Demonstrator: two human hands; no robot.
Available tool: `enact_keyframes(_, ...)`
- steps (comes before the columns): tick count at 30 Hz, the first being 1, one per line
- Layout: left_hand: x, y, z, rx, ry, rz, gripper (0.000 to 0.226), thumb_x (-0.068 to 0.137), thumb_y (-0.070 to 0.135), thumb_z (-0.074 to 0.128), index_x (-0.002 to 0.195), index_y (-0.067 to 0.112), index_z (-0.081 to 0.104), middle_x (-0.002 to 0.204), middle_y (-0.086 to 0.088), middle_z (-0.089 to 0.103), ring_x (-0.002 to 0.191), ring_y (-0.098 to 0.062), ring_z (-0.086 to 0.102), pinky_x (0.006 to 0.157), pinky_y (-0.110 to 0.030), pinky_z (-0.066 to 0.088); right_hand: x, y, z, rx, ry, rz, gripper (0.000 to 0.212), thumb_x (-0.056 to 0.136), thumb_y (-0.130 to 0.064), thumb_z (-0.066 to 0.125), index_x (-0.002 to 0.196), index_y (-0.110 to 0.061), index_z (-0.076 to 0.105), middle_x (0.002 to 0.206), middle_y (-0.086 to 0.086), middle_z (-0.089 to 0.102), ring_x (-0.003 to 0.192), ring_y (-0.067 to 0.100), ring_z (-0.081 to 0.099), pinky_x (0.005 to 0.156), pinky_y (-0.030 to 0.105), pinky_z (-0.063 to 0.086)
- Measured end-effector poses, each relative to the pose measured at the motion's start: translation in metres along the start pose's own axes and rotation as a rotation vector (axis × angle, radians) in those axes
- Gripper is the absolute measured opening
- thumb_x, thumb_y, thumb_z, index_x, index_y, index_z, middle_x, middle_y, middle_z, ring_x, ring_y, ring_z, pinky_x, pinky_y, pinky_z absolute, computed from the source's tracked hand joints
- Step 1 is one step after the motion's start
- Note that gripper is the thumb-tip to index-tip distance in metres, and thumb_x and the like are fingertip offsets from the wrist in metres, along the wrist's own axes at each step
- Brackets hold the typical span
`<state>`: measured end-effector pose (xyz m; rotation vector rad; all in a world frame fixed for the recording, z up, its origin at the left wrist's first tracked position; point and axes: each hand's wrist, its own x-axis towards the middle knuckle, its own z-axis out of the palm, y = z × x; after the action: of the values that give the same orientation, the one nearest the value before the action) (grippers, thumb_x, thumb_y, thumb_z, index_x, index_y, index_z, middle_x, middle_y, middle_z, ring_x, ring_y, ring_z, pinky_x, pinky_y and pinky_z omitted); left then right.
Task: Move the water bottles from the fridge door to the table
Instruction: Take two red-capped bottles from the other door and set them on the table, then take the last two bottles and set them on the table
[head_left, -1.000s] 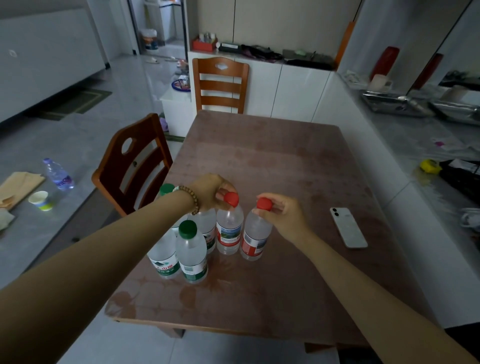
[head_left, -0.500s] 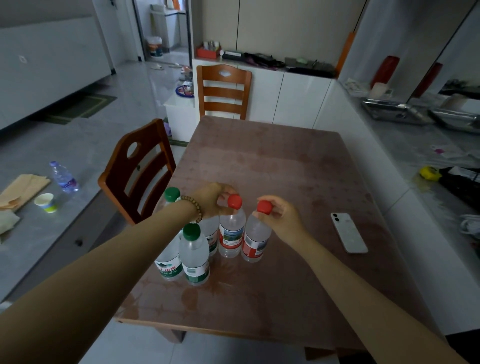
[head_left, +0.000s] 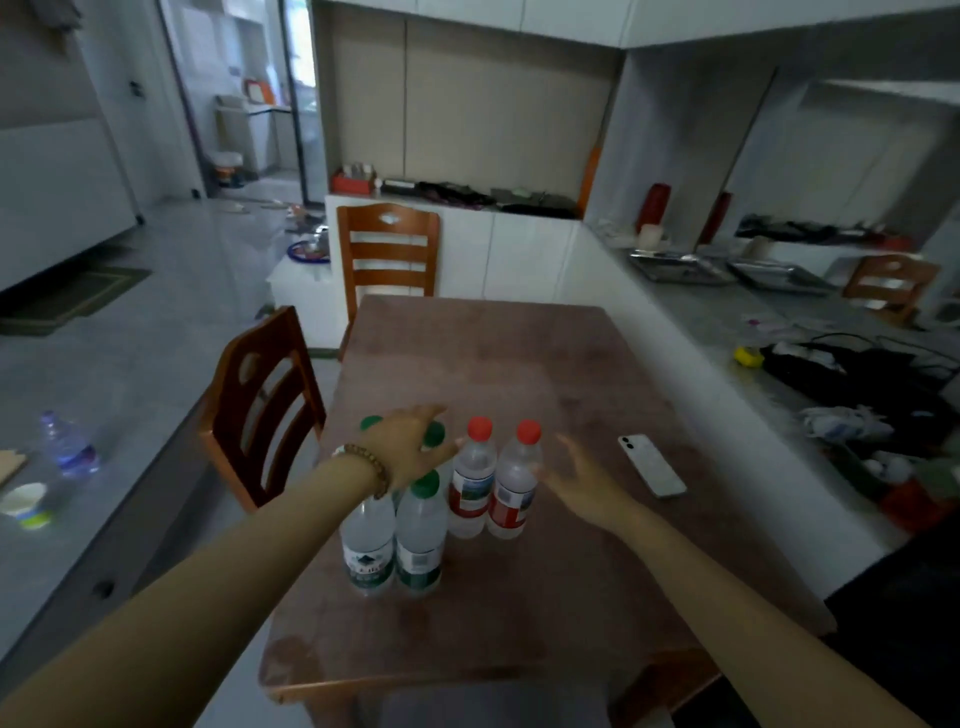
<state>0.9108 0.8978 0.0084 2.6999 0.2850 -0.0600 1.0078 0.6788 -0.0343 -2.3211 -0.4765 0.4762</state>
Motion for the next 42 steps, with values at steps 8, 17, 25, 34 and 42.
enact_keyframes(8, -0.057, -0.011, -0.002, 0.117, 0.005, 0.452, 0.06, 0.092, 0.047, 0.044, 0.143, 0.018, 0.029, 0.15, -0.005, 0.033, 0.135, -0.024, 0.033, 0.11, -0.037, 0.028, -0.145, -0.032, 0.034, -0.104, 0.238, 0.256, 0.074, 0.089, -0.045, 0.056, 0.148, -0.015, 0.024, 0.155, 0.006, 0.025, 0.141, 0.02, 0.028, 0.113, 0.029, 0.025)
enact_keyframes(17, -0.196, 0.026, 0.0, 0.171, -0.232, 0.749, 0.071, 0.088, 0.062, 0.033, 0.143, 0.017, 0.03, 0.151, -0.003, 0.031, 0.136, -0.025, 0.034, 0.111, -0.035, 0.03, -0.369, -0.09, 0.068, -0.121, 0.503, 0.501, 0.075, 0.088, -0.056, 0.049, 0.148, -0.019, 0.022, 0.157, 0.004, 0.021, 0.141, 0.024, 0.028, 0.114, 0.036, 0.028)
enact_keyframes(25, -0.397, 0.053, 0.02, 0.202, -0.301, 0.955, 0.07, 0.089, 0.063, 0.029, 0.144, 0.021, 0.027, 0.152, -0.003, 0.03, 0.136, -0.026, 0.033, 0.106, -0.04, 0.036, -0.573, -0.134, 0.169, -0.105, 0.697, 0.564, 0.071, 0.089, -0.052, 0.051, 0.146, -0.019, 0.027, 0.154, 0.003, 0.027, 0.139, 0.021, 0.032, 0.111, 0.032, 0.03)
enact_keyframes(34, -0.589, 0.055, 0.027, 0.26, -0.33, 1.168, 0.067, 0.09, 0.06, 0.032, 0.144, 0.022, 0.027, 0.152, -0.001, 0.029, 0.136, -0.023, 0.032, 0.103, -0.039, 0.038, -0.763, -0.19, 0.259, -0.096, 0.82, 0.694, 0.067, 0.09, -0.05, 0.051, 0.146, -0.022, 0.026, 0.154, 0.001, 0.028, 0.138, 0.021, 0.034, 0.109, 0.033, 0.031)
enact_keyframes(42, -0.719, 0.048, 0.02, 0.3, -0.468, 1.43, 0.06, 0.089, 0.061, 0.035, 0.135, 0.024, 0.041, 0.141, 0.001, 0.045, 0.126, -0.02, 0.044, 0.098, -0.037, 0.043, -0.935, -0.239, 0.345, -0.054, 0.808, 1.063, 0.066, 0.089, -0.048, 0.054, 0.144, -0.021, 0.03, 0.15, 0.003, 0.037, 0.134, 0.024, 0.04, 0.109, 0.035, 0.031)
